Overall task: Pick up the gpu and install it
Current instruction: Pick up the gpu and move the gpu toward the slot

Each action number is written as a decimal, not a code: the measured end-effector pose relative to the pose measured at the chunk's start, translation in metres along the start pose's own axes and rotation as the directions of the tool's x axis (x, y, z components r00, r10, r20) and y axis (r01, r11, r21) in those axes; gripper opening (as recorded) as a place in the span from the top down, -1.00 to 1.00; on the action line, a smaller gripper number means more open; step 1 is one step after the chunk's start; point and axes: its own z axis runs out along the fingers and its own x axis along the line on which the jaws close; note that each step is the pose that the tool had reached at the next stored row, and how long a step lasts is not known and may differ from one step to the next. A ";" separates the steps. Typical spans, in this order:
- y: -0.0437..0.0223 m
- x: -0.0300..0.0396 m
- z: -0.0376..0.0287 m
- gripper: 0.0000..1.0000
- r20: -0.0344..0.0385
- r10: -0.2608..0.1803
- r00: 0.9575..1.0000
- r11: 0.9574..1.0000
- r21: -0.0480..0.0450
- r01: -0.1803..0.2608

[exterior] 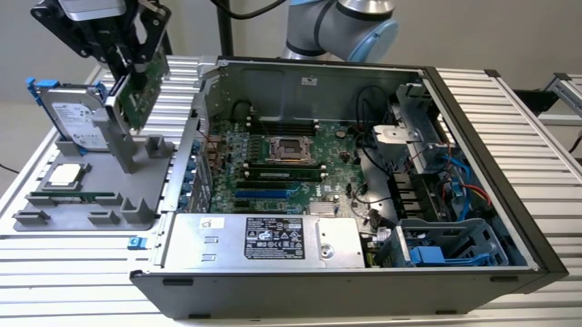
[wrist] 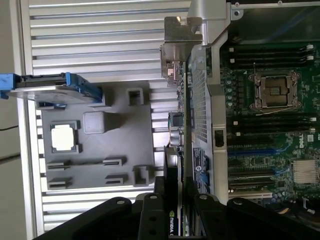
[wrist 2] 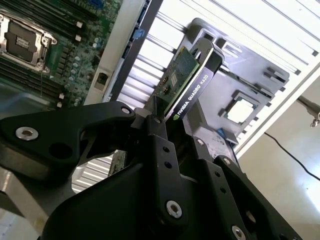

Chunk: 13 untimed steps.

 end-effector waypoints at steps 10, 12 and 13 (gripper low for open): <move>0.0003 -0.0044 0.0001 1.00 0.000 0.000 1.000 1.000 0.000 0.000; 0.0004 -0.0052 0.0000 1.00 0.000 0.000 1.000 1.000 0.000 0.000; 0.0004 -0.0056 0.0001 1.00 0.000 0.000 1.000 1.000 0.000 0.000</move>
